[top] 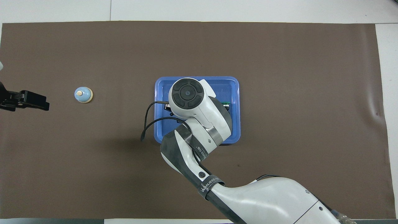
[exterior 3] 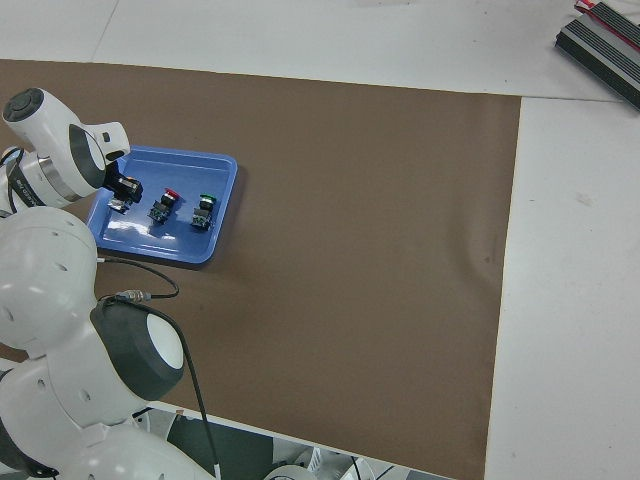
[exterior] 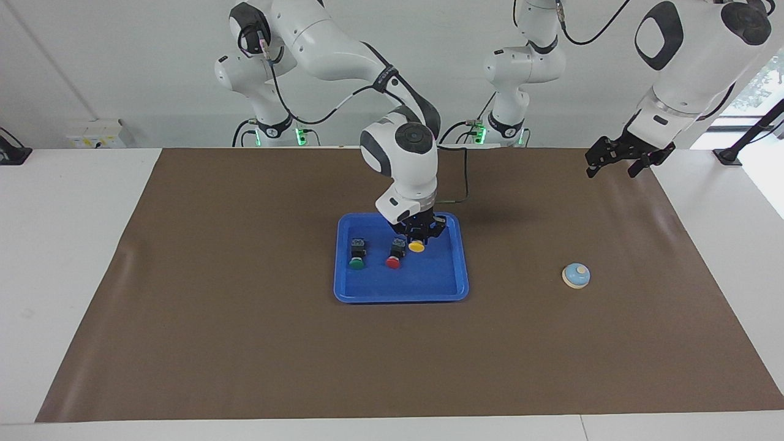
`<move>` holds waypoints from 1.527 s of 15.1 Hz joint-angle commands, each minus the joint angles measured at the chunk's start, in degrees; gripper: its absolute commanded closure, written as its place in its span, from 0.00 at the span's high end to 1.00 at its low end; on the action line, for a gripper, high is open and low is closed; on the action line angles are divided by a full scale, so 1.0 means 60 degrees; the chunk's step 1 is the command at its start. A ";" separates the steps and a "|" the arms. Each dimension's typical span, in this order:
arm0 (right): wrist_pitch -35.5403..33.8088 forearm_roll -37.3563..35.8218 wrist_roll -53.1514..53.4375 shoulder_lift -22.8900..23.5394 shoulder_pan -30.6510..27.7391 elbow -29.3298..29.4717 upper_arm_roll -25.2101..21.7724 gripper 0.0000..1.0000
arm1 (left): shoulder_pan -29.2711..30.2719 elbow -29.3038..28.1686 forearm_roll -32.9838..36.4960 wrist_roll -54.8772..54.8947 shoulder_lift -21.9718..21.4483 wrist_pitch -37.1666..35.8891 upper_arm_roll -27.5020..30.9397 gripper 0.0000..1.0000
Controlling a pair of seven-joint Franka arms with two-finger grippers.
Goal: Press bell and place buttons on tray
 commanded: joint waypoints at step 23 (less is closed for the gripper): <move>-0.1803 0.0192 0.0600 -0.0769 -0.1331 0.0616 -0.0203 1.00 | 0.0013 -0.0176 0.0000 -0.0040 -0.0170 0.0058 0.0023 1.00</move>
